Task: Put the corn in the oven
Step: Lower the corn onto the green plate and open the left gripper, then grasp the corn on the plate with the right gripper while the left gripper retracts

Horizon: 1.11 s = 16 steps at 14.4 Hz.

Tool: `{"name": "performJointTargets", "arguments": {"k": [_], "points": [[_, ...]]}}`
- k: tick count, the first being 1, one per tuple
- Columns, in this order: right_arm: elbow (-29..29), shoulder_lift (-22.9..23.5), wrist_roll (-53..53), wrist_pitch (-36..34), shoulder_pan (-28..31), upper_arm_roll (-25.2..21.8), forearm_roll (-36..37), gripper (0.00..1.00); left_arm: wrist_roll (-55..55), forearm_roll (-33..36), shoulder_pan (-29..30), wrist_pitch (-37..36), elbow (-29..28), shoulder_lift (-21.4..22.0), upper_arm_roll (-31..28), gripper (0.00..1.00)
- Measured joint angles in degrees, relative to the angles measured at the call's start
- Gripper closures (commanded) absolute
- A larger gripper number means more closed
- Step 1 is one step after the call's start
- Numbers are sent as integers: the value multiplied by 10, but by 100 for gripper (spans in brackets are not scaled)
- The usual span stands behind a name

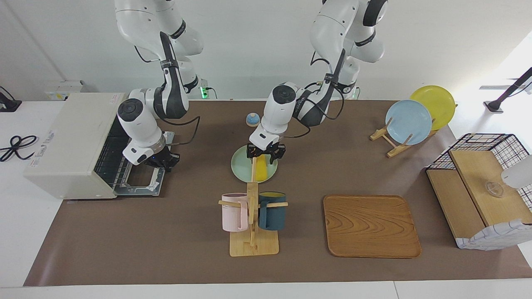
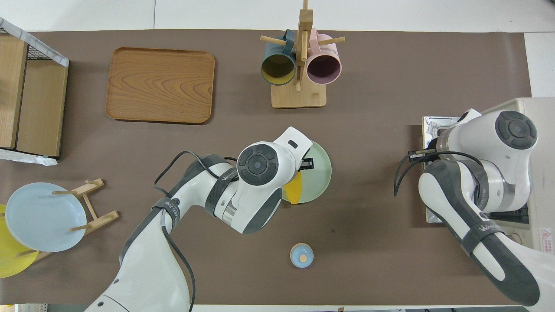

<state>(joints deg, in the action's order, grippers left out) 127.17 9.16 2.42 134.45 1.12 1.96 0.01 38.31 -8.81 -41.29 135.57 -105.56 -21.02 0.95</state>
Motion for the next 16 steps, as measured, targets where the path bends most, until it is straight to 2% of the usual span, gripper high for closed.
{"name": "performJointTargets", "arguments": {"k": [3,6,7,9,11,13,16], "points": [[-4,-1,0,0,-3,-4,-19,100,-59,2,75,-124,39,56,-7,0],[-26,-1,-16,-3,-43,-5,-47,88,-124,3,159,-213,78,93,-10,0],[-46,-1,-47,-18,-69,-5,-50,82,-149,3,182,-237,89,100,-10,0],[-115,1,-155,-78,-139,-5,-49,62,-210,3,227,-284,114,108,-11,0],[-187,15,-259,-123,-218,-5,-37,61,-279,4,276,-339,139,120,-11,0],[-249,53,-353,-142,-284,-5,-17,61,-347,14,326,-398,157,142,-12,0],[-349,166,-481,-130,-364,-5,25,56,-422,39,374,-483,175,183,-12,0]]}}
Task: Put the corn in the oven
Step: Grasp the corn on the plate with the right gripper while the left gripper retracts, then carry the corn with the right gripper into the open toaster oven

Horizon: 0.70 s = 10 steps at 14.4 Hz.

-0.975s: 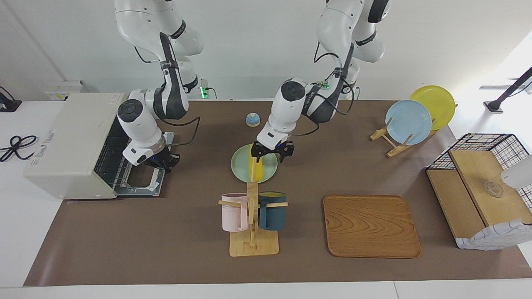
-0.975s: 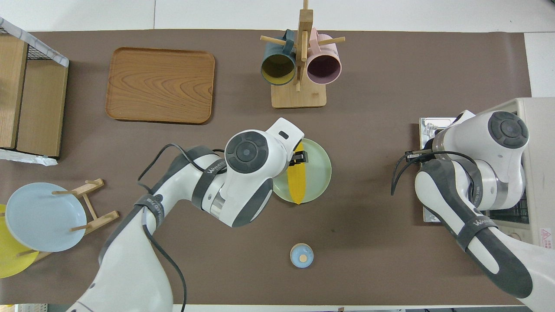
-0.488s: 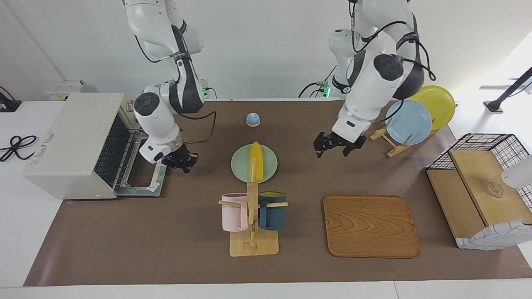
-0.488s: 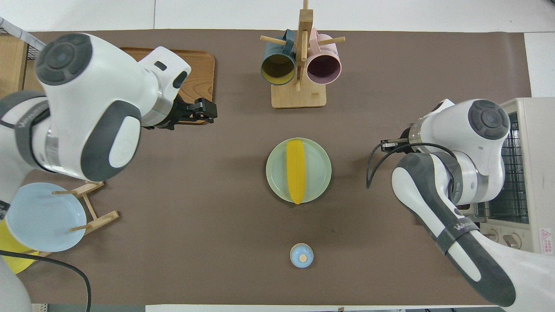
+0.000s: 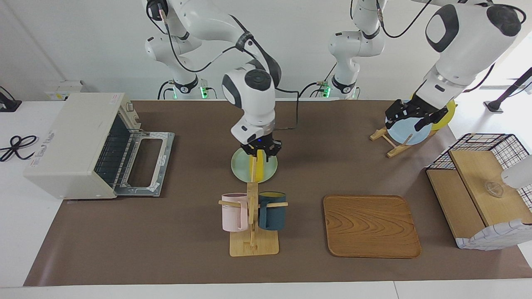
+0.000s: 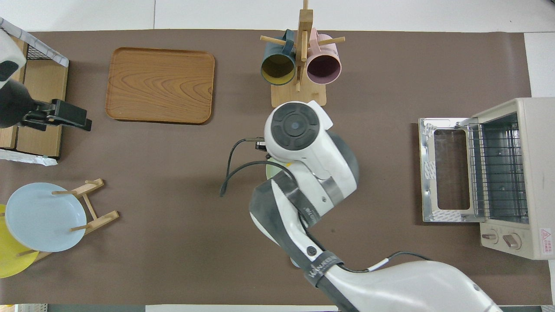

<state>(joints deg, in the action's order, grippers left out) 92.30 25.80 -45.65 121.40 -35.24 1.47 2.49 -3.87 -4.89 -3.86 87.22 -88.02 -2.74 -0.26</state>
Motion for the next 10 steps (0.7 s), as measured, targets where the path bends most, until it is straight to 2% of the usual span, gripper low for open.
{"name": "performJointTargets", "arguments": {"k": [1,3,6,7,8,10], "points": [[-16,30,-18,18,-15,-1,4,55,-11,9,6,-21,1,12,0,0],[-22,59,-24,41,-21,-2,6,51,-28,21,10,-49,1,29,0,0],[4,63,-24,74,-21,-5,6,52,-46,28,17,-69,0,41,0,0],[10,62,-24,77,-21,-5,6,56,-49,29,19,-69,-2,42,0,0],[14,61,-24,79,-21,-5,6,61,-51,29,20,-69,-6,43,0,0],[19,59,-24,79,-21,-5,6,100,-53,29,21,-60,-21,47,0,0]]}}
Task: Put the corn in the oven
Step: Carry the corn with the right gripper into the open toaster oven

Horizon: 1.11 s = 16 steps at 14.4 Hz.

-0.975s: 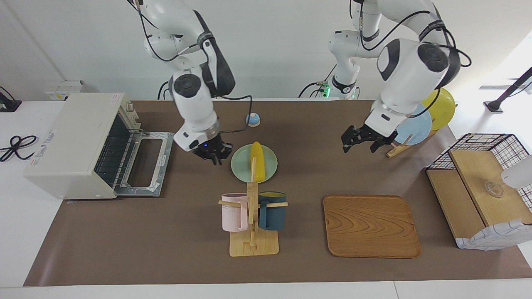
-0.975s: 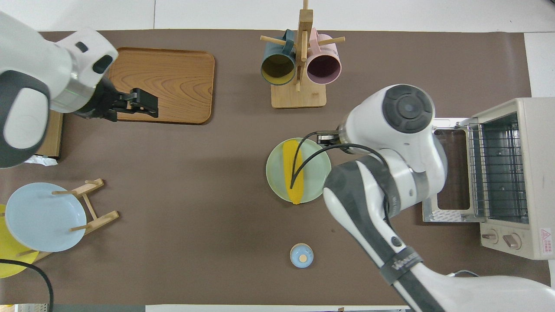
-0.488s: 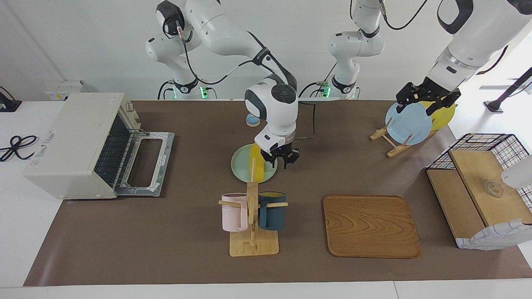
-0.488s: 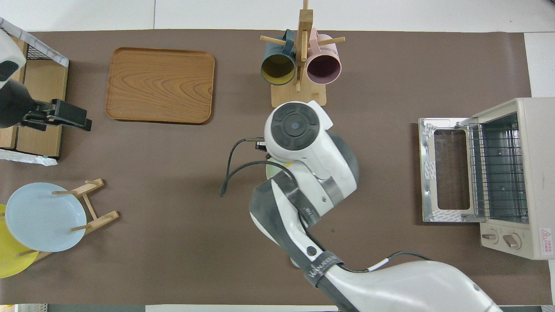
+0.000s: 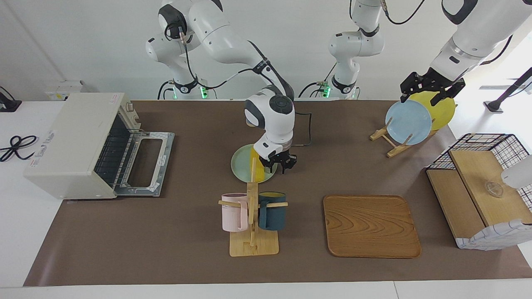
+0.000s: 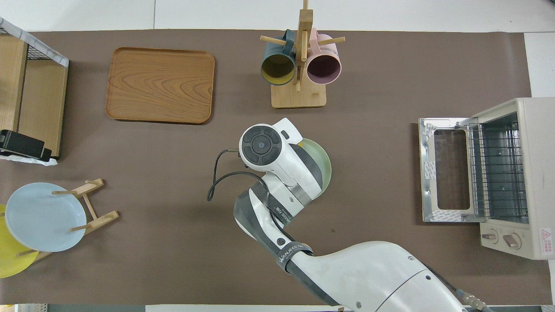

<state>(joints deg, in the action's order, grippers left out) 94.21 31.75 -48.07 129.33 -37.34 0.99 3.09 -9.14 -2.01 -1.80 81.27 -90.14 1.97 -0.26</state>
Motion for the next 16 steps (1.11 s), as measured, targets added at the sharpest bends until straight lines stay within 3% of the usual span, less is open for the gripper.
{"name": "performJointTargets", "arguments": {"k": [5,11,16], "points": [[2,-9,1,-18,1,0,4,100,-9,0,0,63,-44,12,0,0],[-98,-21,58,-217,12,-4,81,100,-10,0,0,92,-54,4,0,0],[-86,-64,124,-290,84,-11,94,100,-10,0,0,94,-20,-32,1,0]]}}
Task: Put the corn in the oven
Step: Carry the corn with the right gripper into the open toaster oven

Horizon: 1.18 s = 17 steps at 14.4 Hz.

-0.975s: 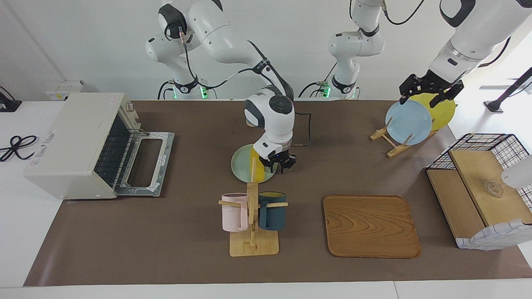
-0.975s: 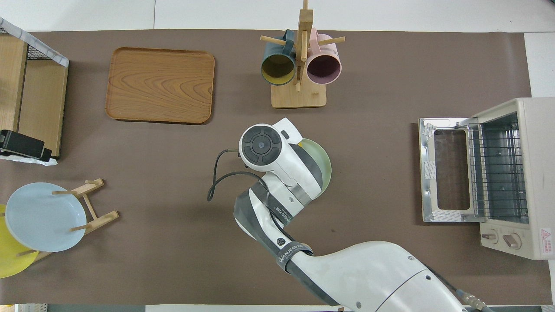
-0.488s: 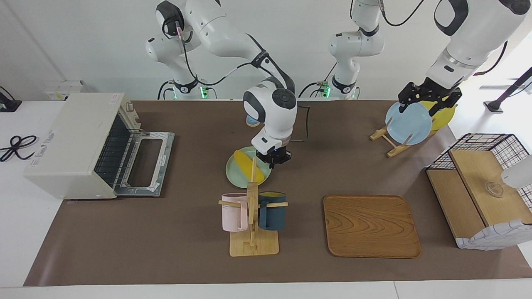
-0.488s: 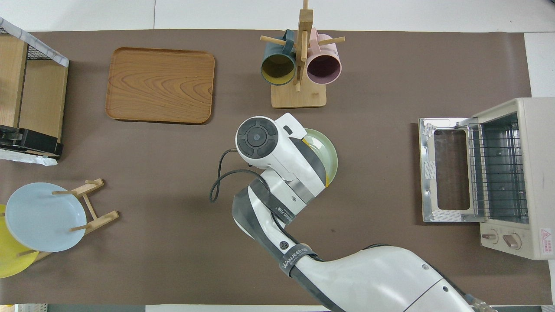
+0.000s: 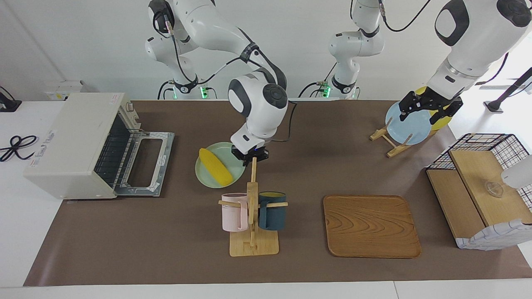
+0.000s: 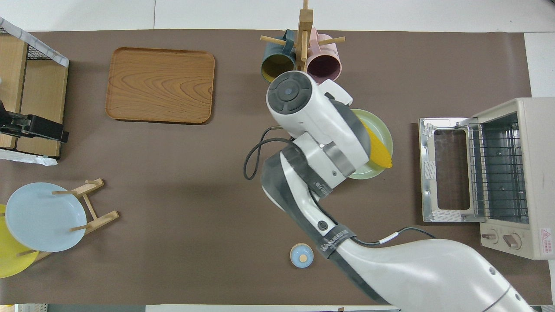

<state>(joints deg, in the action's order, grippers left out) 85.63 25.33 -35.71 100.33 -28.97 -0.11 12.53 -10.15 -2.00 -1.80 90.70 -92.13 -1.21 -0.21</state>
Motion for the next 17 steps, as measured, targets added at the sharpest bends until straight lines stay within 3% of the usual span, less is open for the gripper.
{"name": "performJointTargets", "arguments": {"k": [6,17], "points": [[141,-128,179,-1,192,-3,0,100,0,0,0,-14,10,-4,0,0],[274,-179,250,72,287,-2,0,100,17,0,0,-20,13,-4,0,0]]}}
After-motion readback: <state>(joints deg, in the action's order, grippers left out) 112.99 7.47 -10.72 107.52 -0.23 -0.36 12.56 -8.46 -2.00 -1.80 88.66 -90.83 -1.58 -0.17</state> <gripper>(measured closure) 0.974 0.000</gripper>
